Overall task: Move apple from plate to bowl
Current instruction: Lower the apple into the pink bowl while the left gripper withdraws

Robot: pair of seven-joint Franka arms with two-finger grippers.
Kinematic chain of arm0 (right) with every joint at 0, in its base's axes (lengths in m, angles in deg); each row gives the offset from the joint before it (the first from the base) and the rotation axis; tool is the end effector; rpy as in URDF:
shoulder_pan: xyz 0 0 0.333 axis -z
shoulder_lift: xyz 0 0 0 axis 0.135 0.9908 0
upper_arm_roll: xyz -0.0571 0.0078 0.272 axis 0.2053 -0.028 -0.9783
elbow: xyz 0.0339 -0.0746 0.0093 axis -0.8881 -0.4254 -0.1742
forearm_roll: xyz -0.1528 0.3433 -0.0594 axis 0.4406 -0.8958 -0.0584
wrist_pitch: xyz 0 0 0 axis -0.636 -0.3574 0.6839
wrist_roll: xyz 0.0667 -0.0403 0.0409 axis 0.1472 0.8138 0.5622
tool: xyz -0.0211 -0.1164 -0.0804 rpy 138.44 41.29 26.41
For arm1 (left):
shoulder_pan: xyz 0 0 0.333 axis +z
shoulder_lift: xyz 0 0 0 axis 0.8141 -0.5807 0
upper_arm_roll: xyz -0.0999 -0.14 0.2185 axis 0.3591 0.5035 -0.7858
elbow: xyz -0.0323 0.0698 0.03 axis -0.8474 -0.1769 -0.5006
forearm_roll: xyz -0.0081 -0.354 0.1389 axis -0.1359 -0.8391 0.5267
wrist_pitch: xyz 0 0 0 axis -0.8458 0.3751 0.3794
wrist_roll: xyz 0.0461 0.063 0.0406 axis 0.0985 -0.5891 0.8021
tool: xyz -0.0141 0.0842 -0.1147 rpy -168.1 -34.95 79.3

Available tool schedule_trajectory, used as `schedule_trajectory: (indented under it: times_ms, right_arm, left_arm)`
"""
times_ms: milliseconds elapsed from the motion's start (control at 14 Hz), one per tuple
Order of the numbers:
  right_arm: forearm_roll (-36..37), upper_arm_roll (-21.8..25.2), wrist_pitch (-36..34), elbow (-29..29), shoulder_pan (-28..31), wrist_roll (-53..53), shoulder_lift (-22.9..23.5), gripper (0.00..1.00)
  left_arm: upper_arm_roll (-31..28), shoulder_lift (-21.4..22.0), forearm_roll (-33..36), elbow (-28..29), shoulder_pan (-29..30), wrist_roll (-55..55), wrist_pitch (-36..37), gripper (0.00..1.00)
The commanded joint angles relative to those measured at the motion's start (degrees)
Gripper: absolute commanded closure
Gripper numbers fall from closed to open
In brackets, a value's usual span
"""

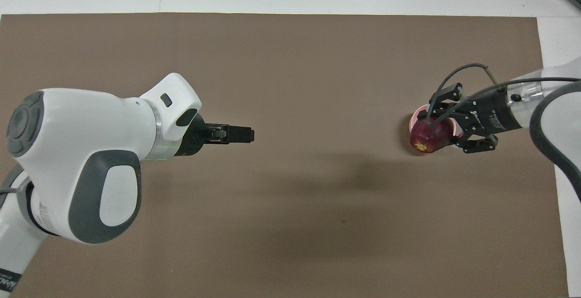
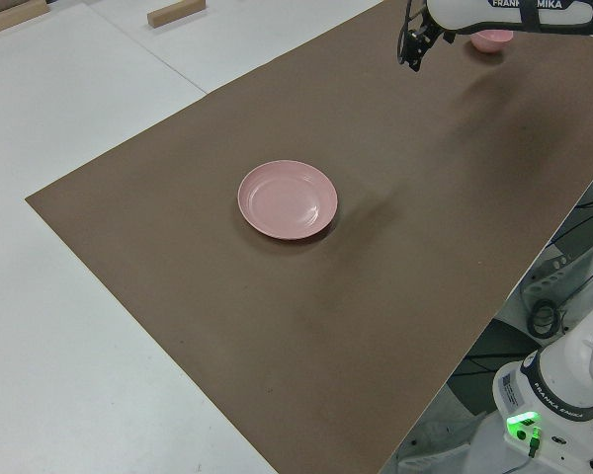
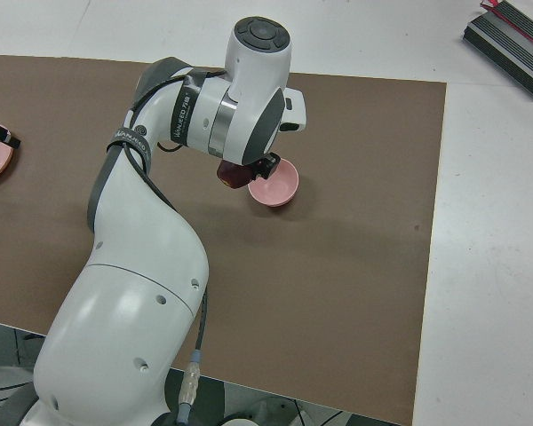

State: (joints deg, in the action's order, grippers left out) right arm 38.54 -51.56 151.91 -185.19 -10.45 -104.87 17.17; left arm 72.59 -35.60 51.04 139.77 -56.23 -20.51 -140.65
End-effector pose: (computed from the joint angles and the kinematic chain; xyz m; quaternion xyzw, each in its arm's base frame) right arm 0.5634 0.0005 0.4050 -0.9683 0.2176 0.0511 0.1118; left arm 0.5093 -0.2091 0.4356 0.9883 -0.1161 0.0316 0.0939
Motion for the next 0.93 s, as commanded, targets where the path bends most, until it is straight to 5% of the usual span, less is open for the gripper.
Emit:
schedule_trajectory:
  times_ms: [0,857]
  right_arm:
    - [4.6,-0.4,6.6,-0.7,0.3,9.3,2.0,1.00]
    - [9.0,-0.9,18.3,-0.7,-2.1,10.2,11.3,1.00]
  left_arm:
    - [0.4,0.2,7.6,-1.9,0.8,0.4,4.0,0.00]
    - [0.1,-1.2,8.6,-3.9,9.9,2.2,7.0,0.00]
